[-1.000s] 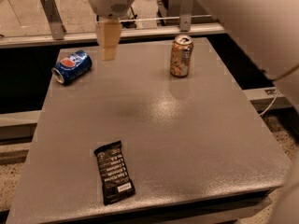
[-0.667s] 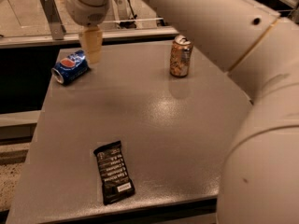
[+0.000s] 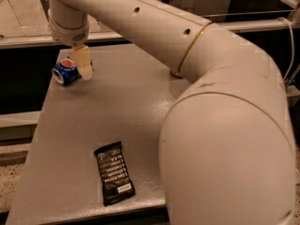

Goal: Move pepsi can near orange can

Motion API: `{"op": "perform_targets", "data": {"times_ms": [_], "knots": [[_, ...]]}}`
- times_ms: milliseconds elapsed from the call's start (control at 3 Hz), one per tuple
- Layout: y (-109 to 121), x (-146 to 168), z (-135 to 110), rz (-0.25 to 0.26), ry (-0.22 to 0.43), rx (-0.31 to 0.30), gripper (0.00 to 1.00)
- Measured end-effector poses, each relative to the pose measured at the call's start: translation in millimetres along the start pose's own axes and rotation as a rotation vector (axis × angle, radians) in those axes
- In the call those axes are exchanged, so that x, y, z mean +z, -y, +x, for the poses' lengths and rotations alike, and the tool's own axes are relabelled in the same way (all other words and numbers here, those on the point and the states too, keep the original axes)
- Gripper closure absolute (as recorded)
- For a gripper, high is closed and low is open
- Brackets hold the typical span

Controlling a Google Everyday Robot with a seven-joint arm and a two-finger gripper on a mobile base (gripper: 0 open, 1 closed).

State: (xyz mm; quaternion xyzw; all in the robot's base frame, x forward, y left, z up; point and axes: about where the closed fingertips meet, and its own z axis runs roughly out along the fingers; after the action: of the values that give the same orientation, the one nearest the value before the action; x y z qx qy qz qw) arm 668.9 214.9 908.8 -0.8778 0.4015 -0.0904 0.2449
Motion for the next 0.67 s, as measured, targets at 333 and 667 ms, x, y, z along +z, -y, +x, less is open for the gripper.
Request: {"op": "perform_targets", "data": {"times_ms": [333,667], "knots": [[-6.4,28.3,2.0,-0.062,-0.026,-0.038,0.0],[-10.8,47.5,3.8,-0.111,-0.044,-0.063,0.0]]}}
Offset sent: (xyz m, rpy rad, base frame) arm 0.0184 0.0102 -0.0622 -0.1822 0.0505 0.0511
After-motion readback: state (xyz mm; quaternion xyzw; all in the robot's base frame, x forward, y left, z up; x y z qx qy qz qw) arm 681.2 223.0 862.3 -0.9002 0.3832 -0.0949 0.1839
